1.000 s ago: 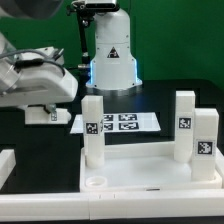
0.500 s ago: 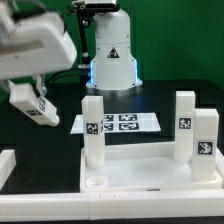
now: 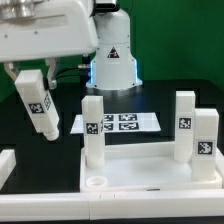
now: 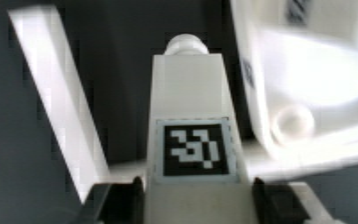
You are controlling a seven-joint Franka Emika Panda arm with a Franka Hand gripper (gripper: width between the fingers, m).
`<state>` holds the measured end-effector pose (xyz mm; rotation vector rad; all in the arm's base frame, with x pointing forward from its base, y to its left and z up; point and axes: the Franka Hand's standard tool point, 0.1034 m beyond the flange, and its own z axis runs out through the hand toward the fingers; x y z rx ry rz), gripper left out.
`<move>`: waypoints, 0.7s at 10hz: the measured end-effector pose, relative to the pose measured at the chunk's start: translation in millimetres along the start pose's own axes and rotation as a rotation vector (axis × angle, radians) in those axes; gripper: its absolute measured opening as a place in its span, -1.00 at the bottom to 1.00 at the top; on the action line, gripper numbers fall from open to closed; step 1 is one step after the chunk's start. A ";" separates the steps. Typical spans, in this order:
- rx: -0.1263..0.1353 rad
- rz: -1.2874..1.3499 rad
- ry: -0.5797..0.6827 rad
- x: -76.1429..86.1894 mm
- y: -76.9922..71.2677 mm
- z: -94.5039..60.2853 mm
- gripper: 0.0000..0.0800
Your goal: Assemble desk
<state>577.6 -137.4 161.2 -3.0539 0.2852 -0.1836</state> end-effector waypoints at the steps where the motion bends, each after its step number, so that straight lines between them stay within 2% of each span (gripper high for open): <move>1: -0.025 -0.029 0.103 11.9 -13.9 -4.0 -0.29; 3: -0.025 0.040 0.255 20.3 -67.5 -8.2 -0.29; 4: -0.044 0.059 0.347 10.9 -71.2 -1.5 -0.29; 5: -0.055 0.048 0.347 3.1 -67.0 3.8 -0.29; 7: -0.053 0.046 0.344 4.2 -68.6 3.6 -0.29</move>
Offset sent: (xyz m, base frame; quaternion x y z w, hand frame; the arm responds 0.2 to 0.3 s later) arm -0.0221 0.0483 -0.0148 -0.0511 0.2174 0.1355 0.9653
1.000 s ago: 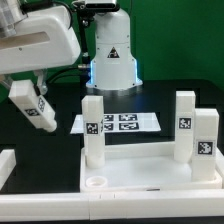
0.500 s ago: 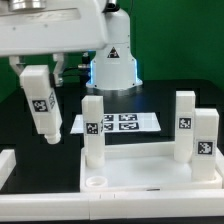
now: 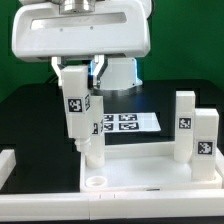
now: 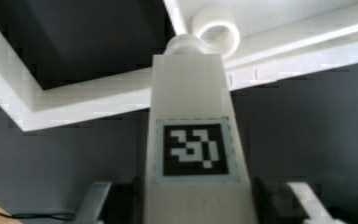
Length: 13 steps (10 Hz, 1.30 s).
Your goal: Assemble desk
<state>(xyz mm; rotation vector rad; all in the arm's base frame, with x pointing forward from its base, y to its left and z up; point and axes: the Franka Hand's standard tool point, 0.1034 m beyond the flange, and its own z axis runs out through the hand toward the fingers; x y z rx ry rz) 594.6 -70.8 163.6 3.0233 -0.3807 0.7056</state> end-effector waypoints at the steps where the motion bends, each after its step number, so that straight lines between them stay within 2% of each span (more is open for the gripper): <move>1: 0.003 -0.003 0.001 -1.1 -5.4 1.9 -0.29; 3: 0.010 -0.016 0.002 0.7 -27.0 14.3 -0.29; 4: 0.010 -0.025 0.003 3.8 -32.0 19.9 -0.29; 6: 0.000 -0.036 -0.004 -3.0 -31.4 31.8 -0.29; 9: -0.012 -0.056 -0.008 -5.8 -26.0 41.1 -0.29; 13: -0.024 -0.098 0.014 -0.3 -19.8 46.9 -0.29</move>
Offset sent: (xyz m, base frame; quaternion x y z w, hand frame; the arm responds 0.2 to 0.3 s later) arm 0.0288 0.0083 -0.0065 -0.0373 0.0219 -0.0108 0.9990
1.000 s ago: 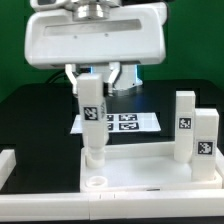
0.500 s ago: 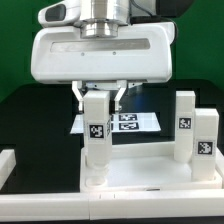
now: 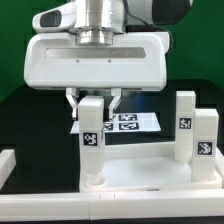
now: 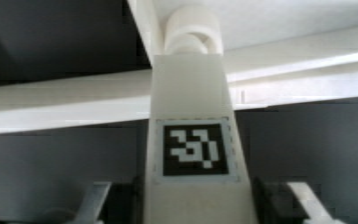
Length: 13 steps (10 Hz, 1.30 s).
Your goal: Assemble desk
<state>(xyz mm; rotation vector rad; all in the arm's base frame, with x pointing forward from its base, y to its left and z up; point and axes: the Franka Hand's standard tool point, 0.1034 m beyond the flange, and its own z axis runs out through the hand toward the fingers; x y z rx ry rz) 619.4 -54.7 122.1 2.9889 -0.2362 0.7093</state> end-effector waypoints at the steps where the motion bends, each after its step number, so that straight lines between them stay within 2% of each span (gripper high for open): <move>1: -0.006 -0.003 0.022 1.6 -0.1 1.1 -0.29; 6: -0.014 -0.009 0.068 4.6 -4.0 2.2 -0.29; 10: -0.002 -0.004 0.031 1.3 -5.2 0.2 -0.29; 13: -0.003 -0.008 0.034 0.1 -6.0 1.4 -0.29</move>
Offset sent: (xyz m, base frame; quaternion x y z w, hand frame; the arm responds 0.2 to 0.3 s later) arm -0.0019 0.0197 -0.0156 0.0153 0.0264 0.0328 0.9990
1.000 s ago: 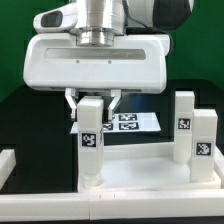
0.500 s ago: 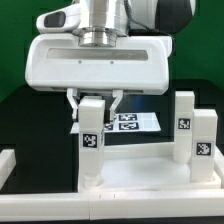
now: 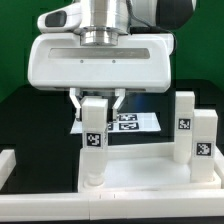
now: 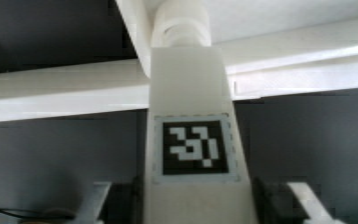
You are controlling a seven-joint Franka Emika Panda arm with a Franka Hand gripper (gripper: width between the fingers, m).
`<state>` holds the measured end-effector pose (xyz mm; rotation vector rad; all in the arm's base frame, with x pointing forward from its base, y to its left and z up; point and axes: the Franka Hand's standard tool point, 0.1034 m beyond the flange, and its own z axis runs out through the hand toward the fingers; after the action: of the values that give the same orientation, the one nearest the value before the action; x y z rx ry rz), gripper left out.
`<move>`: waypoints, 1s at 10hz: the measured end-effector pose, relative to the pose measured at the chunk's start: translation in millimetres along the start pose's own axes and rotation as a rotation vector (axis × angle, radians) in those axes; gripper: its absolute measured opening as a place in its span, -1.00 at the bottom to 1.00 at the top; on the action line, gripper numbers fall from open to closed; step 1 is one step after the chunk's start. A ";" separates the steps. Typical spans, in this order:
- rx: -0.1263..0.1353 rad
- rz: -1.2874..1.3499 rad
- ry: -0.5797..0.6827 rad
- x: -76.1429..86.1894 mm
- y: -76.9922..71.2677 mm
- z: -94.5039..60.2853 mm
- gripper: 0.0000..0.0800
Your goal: Assemble desk
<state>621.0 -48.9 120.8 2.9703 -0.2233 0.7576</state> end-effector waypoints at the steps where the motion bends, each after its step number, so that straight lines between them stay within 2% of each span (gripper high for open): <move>1: -0.003 0.000 -0.006 -3.0 1.5 3.0 -0.29; 6: -0.007 -0.005 -0.019 -10.1 1.3 9.6 -0.29; 7: -0.007 -0.005 -0.019 -10.1 1.3 9.6 -0.09; 8: -0.007 -0.005 -0.019 -10.1 1.3 9.6 0.27; 9: -0.007 -0.005 -0.020 -10.1 1.3 9.6 0.27; 10: -0.007 -0.004 -0.022 -10.2 1.8 9.6 0.55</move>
Offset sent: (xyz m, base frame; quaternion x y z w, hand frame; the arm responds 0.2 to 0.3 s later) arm -0.0012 0.0064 -0.0076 0.0121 0.0088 0.0138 0.9998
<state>616.4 -50.4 107.6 2.9734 -0.2210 0.7225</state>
